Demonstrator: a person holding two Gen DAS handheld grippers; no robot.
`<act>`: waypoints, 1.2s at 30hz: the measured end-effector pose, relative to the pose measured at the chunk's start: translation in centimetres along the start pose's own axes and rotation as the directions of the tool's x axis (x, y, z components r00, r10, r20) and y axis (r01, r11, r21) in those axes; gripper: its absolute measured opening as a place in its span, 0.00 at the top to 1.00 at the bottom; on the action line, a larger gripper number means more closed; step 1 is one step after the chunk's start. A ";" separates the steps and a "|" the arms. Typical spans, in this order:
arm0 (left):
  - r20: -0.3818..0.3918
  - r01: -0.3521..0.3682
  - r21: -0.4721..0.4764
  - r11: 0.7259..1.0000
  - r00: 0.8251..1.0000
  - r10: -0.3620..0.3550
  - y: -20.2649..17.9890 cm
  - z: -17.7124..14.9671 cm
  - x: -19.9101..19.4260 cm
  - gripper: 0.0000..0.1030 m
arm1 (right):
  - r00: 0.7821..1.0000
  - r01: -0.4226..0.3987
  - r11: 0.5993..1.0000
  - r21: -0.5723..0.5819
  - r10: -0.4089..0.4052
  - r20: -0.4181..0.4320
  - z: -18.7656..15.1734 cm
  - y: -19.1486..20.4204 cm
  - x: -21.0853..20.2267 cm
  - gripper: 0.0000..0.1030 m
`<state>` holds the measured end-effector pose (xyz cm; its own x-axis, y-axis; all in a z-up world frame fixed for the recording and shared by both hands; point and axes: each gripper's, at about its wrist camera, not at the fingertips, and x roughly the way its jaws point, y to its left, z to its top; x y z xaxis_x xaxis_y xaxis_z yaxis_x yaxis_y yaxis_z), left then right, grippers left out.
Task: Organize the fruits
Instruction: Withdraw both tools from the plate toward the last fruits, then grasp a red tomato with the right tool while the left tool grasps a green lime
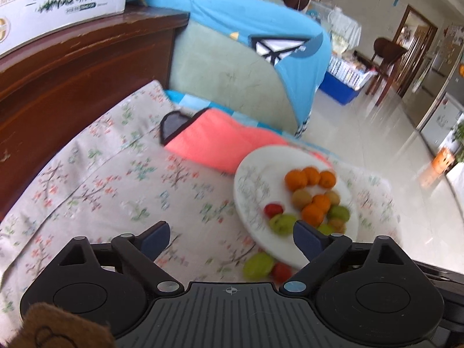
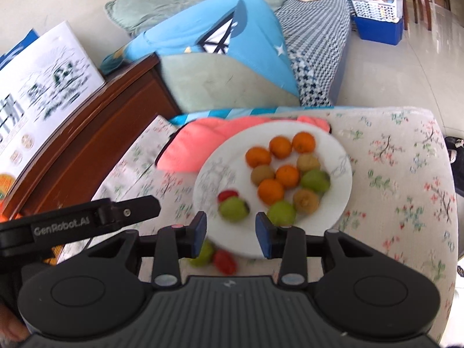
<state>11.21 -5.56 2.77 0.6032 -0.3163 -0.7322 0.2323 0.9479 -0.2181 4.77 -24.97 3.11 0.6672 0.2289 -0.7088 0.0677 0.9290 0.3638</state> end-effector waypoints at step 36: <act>-0.108 -0.073 -0.022 0.997 0.992 0.070 3.9 -1.2 0.7 0.09 | 0.991 0.073 0.968 -0.238 -0.096 -0.088 -4.0 3.2 5.8 0.68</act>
<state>11.62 -2.09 0.61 0.5318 -0.2431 -0.8112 0.1712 0.9690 -0.1781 5.89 -19.48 -2.21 0.5901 0.1629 -0.7907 -0.0623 0.9857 0.1566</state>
